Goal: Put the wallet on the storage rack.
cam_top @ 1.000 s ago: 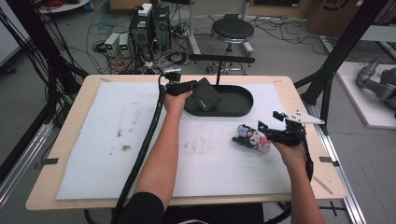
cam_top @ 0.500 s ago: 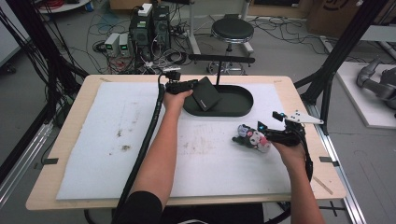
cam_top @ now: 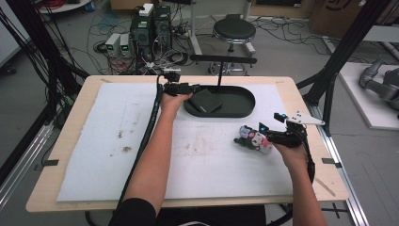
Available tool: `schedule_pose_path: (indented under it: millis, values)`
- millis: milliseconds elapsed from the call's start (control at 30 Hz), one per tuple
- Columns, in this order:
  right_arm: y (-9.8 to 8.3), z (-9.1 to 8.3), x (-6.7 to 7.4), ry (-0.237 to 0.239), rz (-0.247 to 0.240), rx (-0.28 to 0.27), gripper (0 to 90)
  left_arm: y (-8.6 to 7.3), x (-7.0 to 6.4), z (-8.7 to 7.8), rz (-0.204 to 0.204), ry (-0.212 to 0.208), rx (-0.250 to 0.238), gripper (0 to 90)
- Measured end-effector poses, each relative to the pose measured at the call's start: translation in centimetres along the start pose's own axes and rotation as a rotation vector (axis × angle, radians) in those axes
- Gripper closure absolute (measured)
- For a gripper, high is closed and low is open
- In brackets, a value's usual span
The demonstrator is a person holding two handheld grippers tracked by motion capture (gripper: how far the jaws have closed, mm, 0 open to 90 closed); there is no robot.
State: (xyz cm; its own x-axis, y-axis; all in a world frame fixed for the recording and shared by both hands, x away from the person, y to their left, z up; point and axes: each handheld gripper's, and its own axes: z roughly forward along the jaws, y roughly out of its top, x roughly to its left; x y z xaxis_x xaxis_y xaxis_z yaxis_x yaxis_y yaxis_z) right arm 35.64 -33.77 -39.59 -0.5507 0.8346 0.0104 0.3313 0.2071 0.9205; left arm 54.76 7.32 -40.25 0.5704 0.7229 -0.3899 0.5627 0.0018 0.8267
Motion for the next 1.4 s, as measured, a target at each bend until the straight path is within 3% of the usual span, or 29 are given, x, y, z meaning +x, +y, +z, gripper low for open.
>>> schedule_pose_path:
  millis: [200,267,333,500,600,700,767,867,933,1000,1200,1400]
  values:
    - [0.0,-0.2,0.0,-0.005,0.003,-0.004,19.5,-0.1,-0.9,-2.0,0.053,-0.025,0.003,25.9]
    - [0.0,-0.1,-0.1,-0.004,0.006,0.003,19.5,-0.1,-1.3,-2.8,0.091,-0.008,0.019,23.4]
    - [0.0,-0.1,-0.1,-0.005,0.006,0.005,19.5,-0.2,-2.0,-4.0,0.164,0.02,0.041,22.8]
    - [0.0,-0.1,0.0,-0.008,0.001,0.01,19.5,-1.2,-2.9,-7.6,0.224,-0.041,0.0,20.3]
    - [0.0,-0.2,0.1,-0.011,0.004,0.006,19.5,-2.9,-3.0,-9.8,0.306,-0.03,0.004,19.5]
    - [0.0,-0.3,0.1,-0.01,-0.004,0.0,19.5,-4.8,-2.3,-11.9,0.313,-0.039,0.007,17.8]
    - [0.0,-0.2,0.0,-0.01,-0.001,0.002,19.5,-5.7,-2.0,-13.5,0.304,-0.056,-0.017,17.7]
    - [-0.1,-0.1,-0.1,-0.009,0.004,0.006,19.5,-6.9,-1.8,-15.1,0.325,-0.052,-0.045,17.6]
    - [-0.1,0.1,0.0,-0.006,0.007,0.011,19.5,-7.2,-1.6,-15.5,0.327,-0.041,-0.015,17.6]
    - [-0.1,0.2,0.1,-0.004,0.008,0.011,19.5,-7.5,-1.6,-16.2,0.334,-0.032,-0.033,17.6]
    - [-0.1,0.1,-0.2,0.011,0.021,0.007,19.5,-8.0,-2.1,-18.0,0.337,-0.079,-0.063,15.3]
    - [-0.1,0.5,-0.3,0.012,0.03,0.014,19.5,-8.4,-1.8,-18.5,0.353,-0.081,-0.049,14.6]
